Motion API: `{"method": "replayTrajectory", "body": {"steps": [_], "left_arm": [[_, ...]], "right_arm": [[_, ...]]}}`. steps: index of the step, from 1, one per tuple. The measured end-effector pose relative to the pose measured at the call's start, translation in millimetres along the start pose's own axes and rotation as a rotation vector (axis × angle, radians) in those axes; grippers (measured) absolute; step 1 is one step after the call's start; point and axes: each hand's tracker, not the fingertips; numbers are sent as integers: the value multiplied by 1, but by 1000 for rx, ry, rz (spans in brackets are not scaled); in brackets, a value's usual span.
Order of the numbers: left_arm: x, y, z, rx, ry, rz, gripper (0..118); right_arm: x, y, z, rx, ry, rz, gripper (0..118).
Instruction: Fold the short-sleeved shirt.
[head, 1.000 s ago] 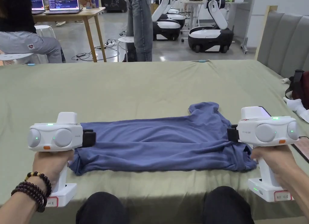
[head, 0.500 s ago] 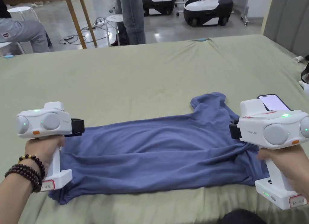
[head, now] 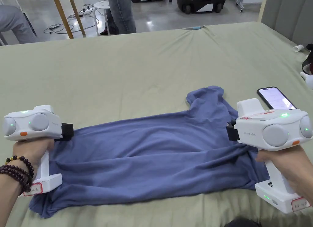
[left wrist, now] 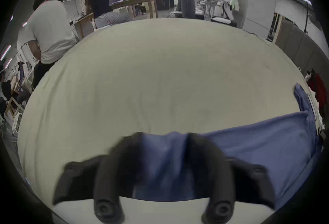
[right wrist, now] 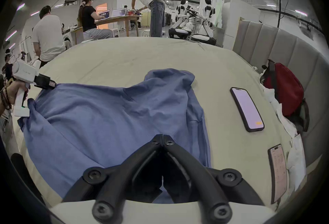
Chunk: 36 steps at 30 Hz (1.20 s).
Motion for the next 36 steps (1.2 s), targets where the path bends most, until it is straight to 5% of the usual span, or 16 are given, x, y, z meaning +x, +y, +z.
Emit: {"method": "replayTrajectory", "body": {"steps": [1,14,15,17,18,27,28,30,36], "left_arm": [[3,1,4,16,-3,-20,2],[11,-1,38,83,-37,-77,2],[10,-1,39,86,-38,-77,2],[6,-1,38,87,-44,-64,2],[5,-1,38,87,-47,-60,2],[6,-2,29,88,-45,-54,2],[7,-2,30,87,-45,-59,2],[7,-2,30,92,-46,-65,2],[4,-6,51,112,-56,-58,2]], "right_arm": [[1,1,1,2,-4,-2,0],[25,73,-35,-26,-6,-47,0],[27,79,-43,-33,1,-61,5],[30,93,-65,-88,19,-97,53],[31,96,-75,-123,27,-105,68],[34,85,-128,-311,-53,-45,57],[35,85,-122,-264,-60,-55,50],[33,87,-112,-255,-62,-72,2],[23,81,-77,-195,-64,-27,2]]}}
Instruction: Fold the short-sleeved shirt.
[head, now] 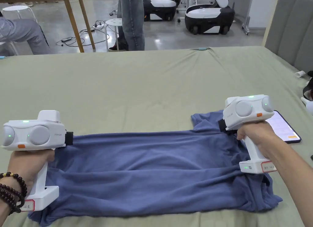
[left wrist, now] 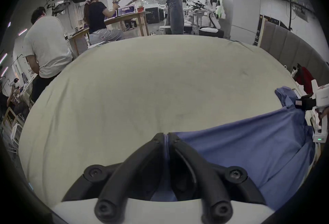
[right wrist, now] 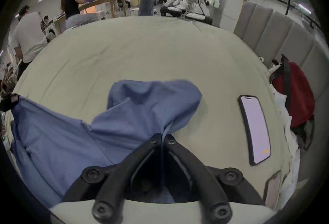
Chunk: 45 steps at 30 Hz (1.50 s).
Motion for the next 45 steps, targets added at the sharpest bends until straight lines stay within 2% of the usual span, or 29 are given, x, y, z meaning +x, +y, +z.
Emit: {"method": "replayTrajectory", "body": {"steps": [4,7,11,14,19,24,28,35,36,37,38,39,40,42,44,45], "left_arm": [[-5,-12,32,25,-14,-10,2],[-11,-31,66,50,-33,2,2],[-16,-69,111,89,-56,-10,2],[-16,-97,129,87,-65,-27,2],[-13,-139,139,52,-65,-63,2],[-9,-159,131,19,-55,-64,2],[-7,-162,123,3,-50,-41,2],[-2,-164,122,2,-27,-17,8],[-1,-163,125,1,-24,-15,13],[0,-161,131,2,-19,-8,29],[1,-158,136,4,-15,-7,51],[2,-155,140,-2,-6,-10,81],[4,-152,143,-19,21,-17,118],[6,-147,157,51,24,14,109],[9,-140,164,57,32,19,110],[9,-139,162,65,35,23,104]], "right_arm": [[0,-21,45,55,25,-1,2],[2,-47,86,121,15,32,2],[4,-95,145,213,35,34,2],[4,-131,173,223,48,33,2],[-5,-182,179,181,48,78,2],[-12,-213,148,52,11,131,2],[-13,-228,115,4,11,109,2],[-13,-226,125,33,1,48,9],[-13,-227,130,51,-15,35,13],[-14,-227,139,60,-28,24,30],[-14,-227,148,63,-30,16,55],[-15,-228,157,67,-25,5,86],[-17,-228,167,86,-18,-19,117],[-24,-227,183,205,-13,-45,115],[-34,-221,194,198,-32,-59,111],[-39,-218,198,198,-32,-54,99]]}}
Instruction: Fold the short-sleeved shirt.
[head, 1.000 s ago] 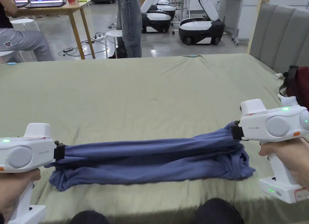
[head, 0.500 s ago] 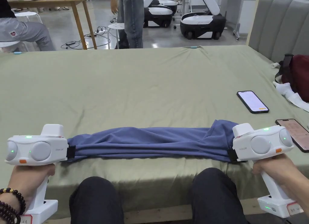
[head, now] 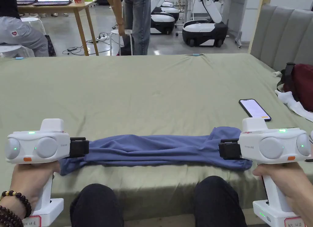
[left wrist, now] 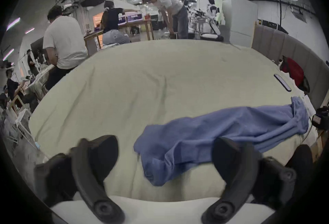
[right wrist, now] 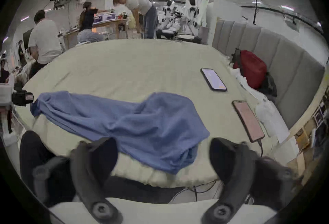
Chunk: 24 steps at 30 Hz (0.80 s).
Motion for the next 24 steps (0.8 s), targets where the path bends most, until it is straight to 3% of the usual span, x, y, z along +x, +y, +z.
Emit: {"method": "replayTrajectory", "body": {"steps": [1,3,4,8,11,12,13,14,15,17,24], "left_arm": [[1,1,2,25,-6,2,81],[3,3,4,29,-5,-19,9],[4,2,1,28,0,-19,0],[-6,2,4,24,-74,26,0],[-24,4,-1,10,-122,104,2],[-30,3,-3,2,-167,139,20],[-39,2,-6,6,-242,176,66],[-49,2,-11,17,-291,212,100],[-55,0,-16,24,-300,232,118],[-64,-5,-25,37,-282,254,107],[-81,-28,-66,26,-431,384,103]], "right_arm": [[-5,2,3,29,11,14,67],[-11,7,4,66,17,31,1],[-15,9,2,62,13,32,0],[-27,12,4,84,59,102,0],[-33,11,6,92,91,105,0],[-34,12,4,88,100,107,0],[-36,12,2,85,110,109,0],[-37,12,2,84,117,110,0],[-39,13,0,82,123,109,0],[-43,14,-6,75,139,112,0],[-59,23,-27,54,186,108,0]]}}
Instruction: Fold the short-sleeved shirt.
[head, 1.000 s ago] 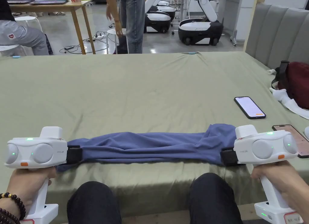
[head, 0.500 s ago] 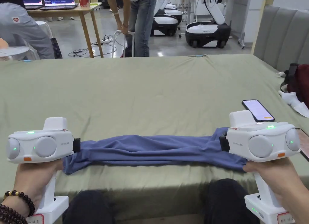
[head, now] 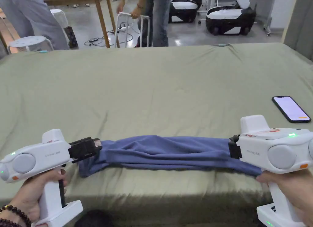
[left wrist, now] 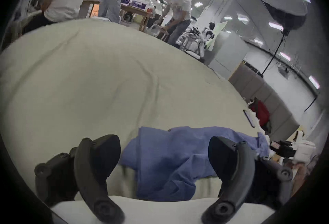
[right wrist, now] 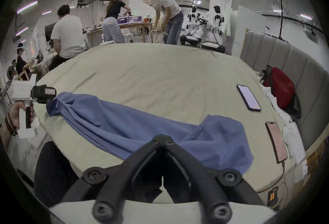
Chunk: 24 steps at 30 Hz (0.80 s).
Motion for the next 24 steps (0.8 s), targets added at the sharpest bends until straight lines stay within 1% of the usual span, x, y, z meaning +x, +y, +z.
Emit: {"method": "replayTrajectory", "body": {"steps": [1,3,4,5,6,7,8,9,10,11,13,16,20,21,23,24], "left_arm": [[1,-3,-4,-5,-16,10,101],[4,-9,-17,-27,-18,-11,101],[-6,-9,-29,-35,-7,-23,101],[-8,-11,-37,-28,20,-69,99],[-6,-12,-41,-25,39,-106,93],[-4,-12,-44,-25,65,-132,77],[0,-13,-44,-23,105,-158,58],[1,-12,-45,-24,114,-169,37],[0,-9,-45,-29,77,-156,26],[4,-8,-44,-28,65,-155,24],[19,-12,-36,-19,88,-254,21],[23,-9,-27,10,55,-236,20],[2,9,-11,41,40,-189,20],[-2,12,-6,43,54,-192,20],[-20,21,8,69,156,-217,20],[-29,27,15,84,190,-199,20]], "right_arm": [[-1,0,-2,-4,5,-4,0],[-5,1,-6,-10,16,-5,0],[-7,0,-7,-12,18,-4,0],[-10,0,-8,-14,19,-2,0],[-13,0,-9,-17,24,1,0],[-16,0,-9,-20,28,2,0],[-18,-1,-9,-22,31,4,0],[-20,-2,-9,-24,32,7,0],[-22,-2,-11,-27,33,12,0],[-24,-3,-12,-30,32,13,0],[-25,-5,-13,-38,31,13,0],[-26,-5,-14,-45,29,8,0],[-25,-3,-12,-45,16,11,0],[-24,-3,-11,-44,13,12,0],[-22,-1,-11,-38,7,10,0],[-22,0,-10,-37,5,9,0]]}}
